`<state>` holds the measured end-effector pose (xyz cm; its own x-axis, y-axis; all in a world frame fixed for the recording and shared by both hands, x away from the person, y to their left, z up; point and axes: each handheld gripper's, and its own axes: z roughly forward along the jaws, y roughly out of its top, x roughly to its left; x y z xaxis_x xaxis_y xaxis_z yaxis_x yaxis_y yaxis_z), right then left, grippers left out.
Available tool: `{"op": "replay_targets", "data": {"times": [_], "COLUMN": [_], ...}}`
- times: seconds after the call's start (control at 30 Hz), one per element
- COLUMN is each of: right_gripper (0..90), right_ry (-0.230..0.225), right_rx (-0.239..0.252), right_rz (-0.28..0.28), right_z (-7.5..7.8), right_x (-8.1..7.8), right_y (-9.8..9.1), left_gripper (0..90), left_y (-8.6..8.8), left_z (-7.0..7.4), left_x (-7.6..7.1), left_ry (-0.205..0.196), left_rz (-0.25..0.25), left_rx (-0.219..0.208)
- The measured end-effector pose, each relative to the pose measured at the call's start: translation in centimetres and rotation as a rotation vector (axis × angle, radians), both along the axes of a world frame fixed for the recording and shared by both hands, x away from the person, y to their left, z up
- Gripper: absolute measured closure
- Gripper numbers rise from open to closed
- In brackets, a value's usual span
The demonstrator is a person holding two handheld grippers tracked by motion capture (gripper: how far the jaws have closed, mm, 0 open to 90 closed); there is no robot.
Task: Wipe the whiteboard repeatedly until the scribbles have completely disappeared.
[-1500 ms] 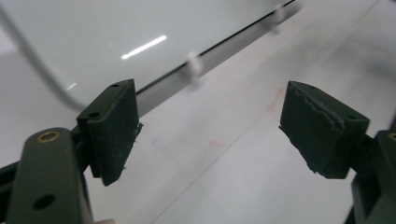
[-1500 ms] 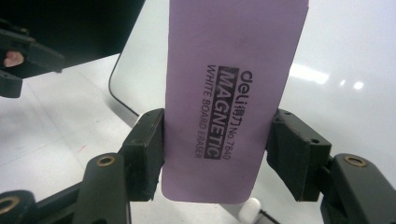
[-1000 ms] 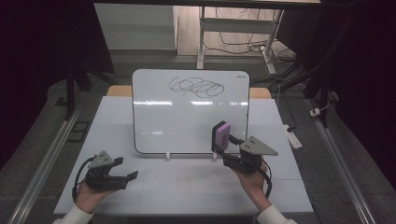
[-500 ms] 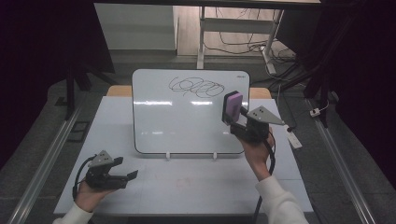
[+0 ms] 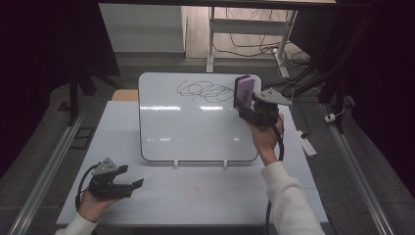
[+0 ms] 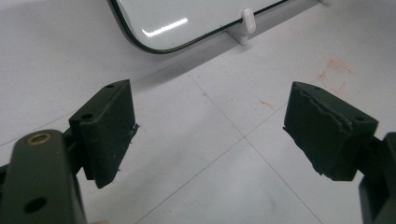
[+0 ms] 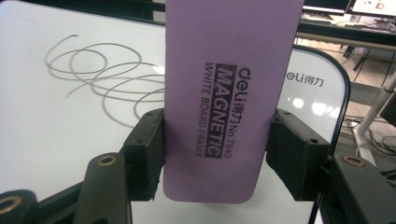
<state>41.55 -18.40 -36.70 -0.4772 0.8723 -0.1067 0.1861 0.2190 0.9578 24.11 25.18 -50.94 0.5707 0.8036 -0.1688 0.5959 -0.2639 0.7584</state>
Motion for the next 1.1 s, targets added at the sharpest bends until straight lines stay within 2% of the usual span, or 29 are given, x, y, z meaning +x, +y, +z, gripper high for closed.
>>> {"op": "replay_targets", "data": {"times": [0.23, 0.47, 0.6, 0.8, 0.87, 0.93, 1.0, 1.1], "right_gripper": [39.6, 40.4, 40.6, 40.7, 40.7, 40.7, 40.7, 40.7], "right_ry": [0.023, 0.038, 0.068, 0.059, 0.045, 0.052, 0.033, 0.052], "right_rx": [0.003, -0.031, -0.04, -0.102, -0.134, -0.123, -0.129, -0.046], "right_rz": [-0.018, -0.031, -0.03, 0.017, 0.022, 0.013, -0.044, -0.104], "right_z": [0.2, 0.2, 0.1, -0.7, -0.7, -0.6, -0.1, 0.4], "right_x": [1.3, 2.2, 2.6, 2.2, 2.0, 2.1, 2.2, 2.9], "right_y": [0.6, 1.8, 2.9, 6.2, 6.6, 6.0, 4.6, 1.6], "left_gripper": [17.0, 17.0, 17.0, 17.0, 16.9, 17.0, 17.0, 17.0], "left_y": [0.1, 0.2, 0.2, 0.1, 0.1, 0.2, 0.3, 0.3], "left_z": [0.0, 0.0, 0.0, 0.0, 0.0, 0.0, 0.0, 0.0], "left_x": [0.0, 0.0, 0.0, 0.0, 0.0, 0.0, 0.0, 0.0], "left_ry": [0.0, -0.002, -0.001, 0.001, 0.0, 0.0, 0.0, -0.001], "left_rz": [0.005, 0.008, 0.011, 0.004, 0.007, 0.008, 0.008, 0.008], "left_rx": [-0.003, -0.006, -0.008, -0.001, -0.003, -0.006, -0.007, -0.008]}}
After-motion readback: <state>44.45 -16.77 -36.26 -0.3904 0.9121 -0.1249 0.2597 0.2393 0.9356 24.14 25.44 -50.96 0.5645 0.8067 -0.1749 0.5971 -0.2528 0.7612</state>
